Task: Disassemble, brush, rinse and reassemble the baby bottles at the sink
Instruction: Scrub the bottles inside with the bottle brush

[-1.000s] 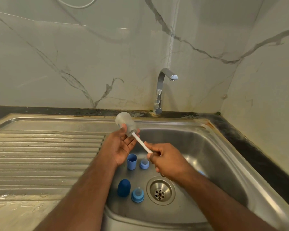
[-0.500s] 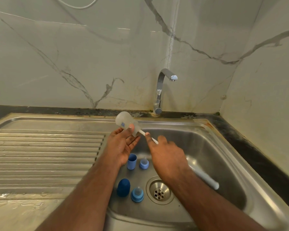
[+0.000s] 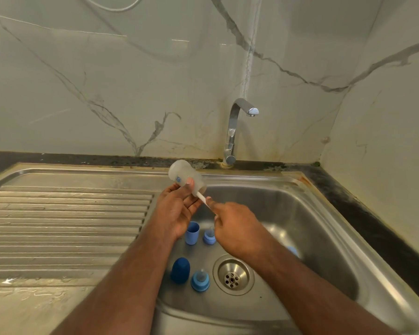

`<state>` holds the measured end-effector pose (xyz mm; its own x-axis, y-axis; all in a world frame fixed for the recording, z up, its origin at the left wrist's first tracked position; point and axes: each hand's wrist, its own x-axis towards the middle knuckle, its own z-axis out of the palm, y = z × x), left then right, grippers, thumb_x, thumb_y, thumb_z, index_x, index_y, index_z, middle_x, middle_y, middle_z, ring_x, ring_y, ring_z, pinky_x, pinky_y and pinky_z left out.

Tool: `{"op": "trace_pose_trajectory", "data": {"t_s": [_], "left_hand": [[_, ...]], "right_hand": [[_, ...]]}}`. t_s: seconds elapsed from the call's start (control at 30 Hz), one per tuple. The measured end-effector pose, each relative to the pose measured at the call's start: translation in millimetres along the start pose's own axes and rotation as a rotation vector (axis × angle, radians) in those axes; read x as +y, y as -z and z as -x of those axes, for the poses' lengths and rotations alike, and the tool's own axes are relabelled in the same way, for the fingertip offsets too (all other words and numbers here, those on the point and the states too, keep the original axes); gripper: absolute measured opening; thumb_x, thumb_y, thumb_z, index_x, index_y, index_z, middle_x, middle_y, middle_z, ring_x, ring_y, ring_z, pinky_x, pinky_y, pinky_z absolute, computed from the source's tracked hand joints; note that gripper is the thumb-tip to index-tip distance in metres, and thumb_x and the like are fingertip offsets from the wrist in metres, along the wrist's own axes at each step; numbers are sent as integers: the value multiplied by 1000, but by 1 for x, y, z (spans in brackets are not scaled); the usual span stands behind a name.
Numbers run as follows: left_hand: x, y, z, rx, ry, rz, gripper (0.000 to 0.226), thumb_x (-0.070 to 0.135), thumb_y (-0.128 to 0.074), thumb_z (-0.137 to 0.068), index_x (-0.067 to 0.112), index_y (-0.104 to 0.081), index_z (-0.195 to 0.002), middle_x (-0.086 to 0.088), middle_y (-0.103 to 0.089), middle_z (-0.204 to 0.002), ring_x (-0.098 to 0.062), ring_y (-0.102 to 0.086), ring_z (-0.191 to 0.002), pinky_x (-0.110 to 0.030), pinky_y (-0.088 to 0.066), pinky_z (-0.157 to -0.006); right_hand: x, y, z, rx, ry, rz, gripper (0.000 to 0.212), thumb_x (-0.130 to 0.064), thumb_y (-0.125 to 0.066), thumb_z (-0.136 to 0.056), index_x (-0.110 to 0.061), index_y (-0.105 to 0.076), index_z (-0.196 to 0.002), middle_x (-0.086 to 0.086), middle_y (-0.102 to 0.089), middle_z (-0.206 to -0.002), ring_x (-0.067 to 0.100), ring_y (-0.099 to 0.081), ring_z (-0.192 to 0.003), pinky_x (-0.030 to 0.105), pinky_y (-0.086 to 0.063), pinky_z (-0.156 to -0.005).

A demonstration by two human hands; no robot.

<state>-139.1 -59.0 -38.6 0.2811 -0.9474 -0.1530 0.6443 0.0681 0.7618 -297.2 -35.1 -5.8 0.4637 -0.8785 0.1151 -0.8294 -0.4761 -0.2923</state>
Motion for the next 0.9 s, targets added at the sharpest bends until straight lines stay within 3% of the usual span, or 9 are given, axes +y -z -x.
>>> {"op": "trace_pose_trajectory", "data": {"t_s": [0.07, 0.23, 0.33, 0.47, 0.53, 0.57, 0.73, 0.83, 0.9], "left_hand": [[0, 0, 0, 2, -2, -8, 55, 18, -74, -84, 1, -55, -133, -20, -74, -115, -32, -74, -105, -43, -62, -87], [-1, -3, -3, 36, -33, -4, 52, 14, -74, -88, 5, -53, -135, -17, -74, -116, -29, -75, -103, -46, -59, -93], [0, -1, -3, 46, -29, -4, 45, 12, -71, -91, 4, -55, -132, -19, -73, -117, -30, -74, -104, -45, -60, -92], [2, 2, -3, 19, -12, 29, 50, 17, -72, -86, 1, -55, -131, -22, -72, -119, -33, -73, -106, -47, -59, -94], [2, 2, -2, -5, -4, 54, 56, 21, -73, -82, 0, -54, -130, -23, -72, -118, -33, -72, -108, -49, -56, -98], [3, 3, -2, -8, -2, 57, 54, 21, -72, -83, 0, -54, -129, -22, -72, -117, -33, -72, -109, -49, -56, -99], [5, 4, -3, -16, 1, 60, 36, 17, -64, -97, 1, -56, -127, -21, -73, -117, -33, -72, -109, -47, -57, -96], [6, 3, -2, -32, -2, 27, 36, 15, -64, -96, 1, -55, -129, -21, -72, -119, -33, -71, -111, -48, -56, -99], [6, 4, -3, -39, 1, 10, 38, 14, -64, -97, 2, -54, -132, -20, -73, -118, -32, -72, -110, -46, -58, -95]], "right_hand": [[5, 4, 2, 17, 16, -23, 61, -17, -46, -101, -35, -28, -156, 0, -52, -108, 16, -52, -92, 31, -48, -80], [5, 8, 8, 74, -35, 311, 83, -13, -53, -98, -33, -1, -159, 9, -40, -127, 23, -48, -104, 36, -49, -82], [-2, 3, 5, 15, -35, 271, 79, -10, -50, -98, -30, -3, -159, 9, -44, -125, 21, -49, -95, 33, -47, -77], [9, 3, -2, -58, -95, -373, 55, -14, -49, -99, -37, -42, -149, 2, -69, -104, 12, -60, -68, 26, -49, -61], [15, 7, 2, -97, -184, -761, 50, -11, -52, -99, -37, -53, -141, 2, -69, -87, 8, -52, -54, 25, -43, -51], [17, 6, 5, -73, -181, -782, 49, -11, -52, -99, -37, -54, -141, 1, -68, -87, 5, -52, -55, 23, -42, -53], [11, -1, 9, 103, -7, 139, 73, -12, -48, -100, -39, -12, -158, 1, -43, -108, 14, -45, -83, 26, -37, -68], [1, 1, 5, 28, -25, 172, 82, -8, -50, -97, -35, -3, -159, 8, -45, -121, 19, -46, -89, 31, -41, -72], [3, -1, 3, -9, -21, -39, 68, -12, -47, -100, -37, -19, -157, 6, -57, -120, 20, -56, -92, 31, -48, -76]]}}
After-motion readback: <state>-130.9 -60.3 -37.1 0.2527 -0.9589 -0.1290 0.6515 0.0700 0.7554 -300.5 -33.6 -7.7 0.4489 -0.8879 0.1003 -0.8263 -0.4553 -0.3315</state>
